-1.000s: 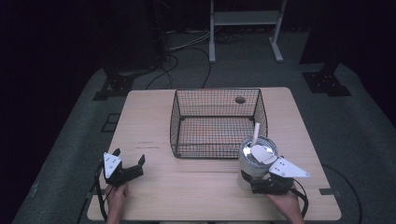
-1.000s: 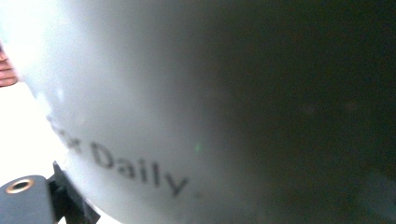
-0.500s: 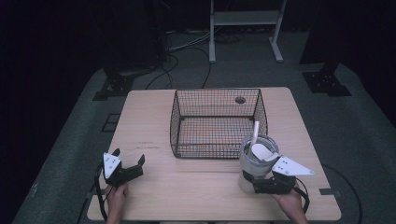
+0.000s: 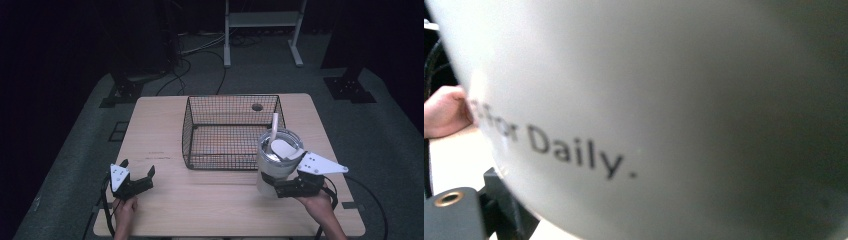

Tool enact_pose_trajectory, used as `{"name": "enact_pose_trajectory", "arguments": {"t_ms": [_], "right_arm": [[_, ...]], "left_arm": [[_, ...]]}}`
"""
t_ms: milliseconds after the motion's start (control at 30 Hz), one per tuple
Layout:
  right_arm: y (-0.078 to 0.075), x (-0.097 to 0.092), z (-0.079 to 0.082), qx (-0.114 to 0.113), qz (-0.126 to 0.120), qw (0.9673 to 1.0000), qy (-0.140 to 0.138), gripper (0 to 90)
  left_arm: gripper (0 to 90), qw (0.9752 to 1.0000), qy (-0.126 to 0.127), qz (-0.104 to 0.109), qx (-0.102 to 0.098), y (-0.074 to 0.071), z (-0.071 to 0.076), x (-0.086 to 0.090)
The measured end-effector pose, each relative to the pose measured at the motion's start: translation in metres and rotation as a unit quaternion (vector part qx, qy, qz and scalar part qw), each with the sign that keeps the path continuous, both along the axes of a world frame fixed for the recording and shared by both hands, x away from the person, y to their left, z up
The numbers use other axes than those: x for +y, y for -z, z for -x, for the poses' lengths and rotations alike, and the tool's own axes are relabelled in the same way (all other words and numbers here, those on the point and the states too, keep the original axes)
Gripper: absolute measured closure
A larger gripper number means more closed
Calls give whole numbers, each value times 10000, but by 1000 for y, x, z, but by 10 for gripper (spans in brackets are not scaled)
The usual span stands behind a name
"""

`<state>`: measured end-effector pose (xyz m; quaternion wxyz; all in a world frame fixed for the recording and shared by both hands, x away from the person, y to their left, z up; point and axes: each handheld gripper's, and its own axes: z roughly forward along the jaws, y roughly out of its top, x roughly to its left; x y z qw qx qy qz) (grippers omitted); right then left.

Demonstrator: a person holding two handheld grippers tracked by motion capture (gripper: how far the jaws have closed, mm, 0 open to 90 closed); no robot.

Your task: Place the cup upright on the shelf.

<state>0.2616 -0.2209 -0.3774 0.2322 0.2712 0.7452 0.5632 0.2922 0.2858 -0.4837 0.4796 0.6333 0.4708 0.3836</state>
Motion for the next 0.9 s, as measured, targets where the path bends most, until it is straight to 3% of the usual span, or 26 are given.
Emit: {"name": "enact_pose_trajectory", "arguments": {"t_ms": [233,500,767,900], "right_arm": [[-30,24,-16,-25,38,9993,-374,76],[-61,42,-36,-122,-43,9981,-602,76],[-85,54,-63,-134,-173,9981,-583,76],[-97,64,-87,-111,-119,9984,-548,76]], "left_arm": [[0,10000,2,-31,3,0,0,-1],[0,10000,4,-38,-6,0,0,-1],[0,10000,11,-54,-19,0,0,-1],[0,10000,15,-81,-20,0,1,-2]]}}
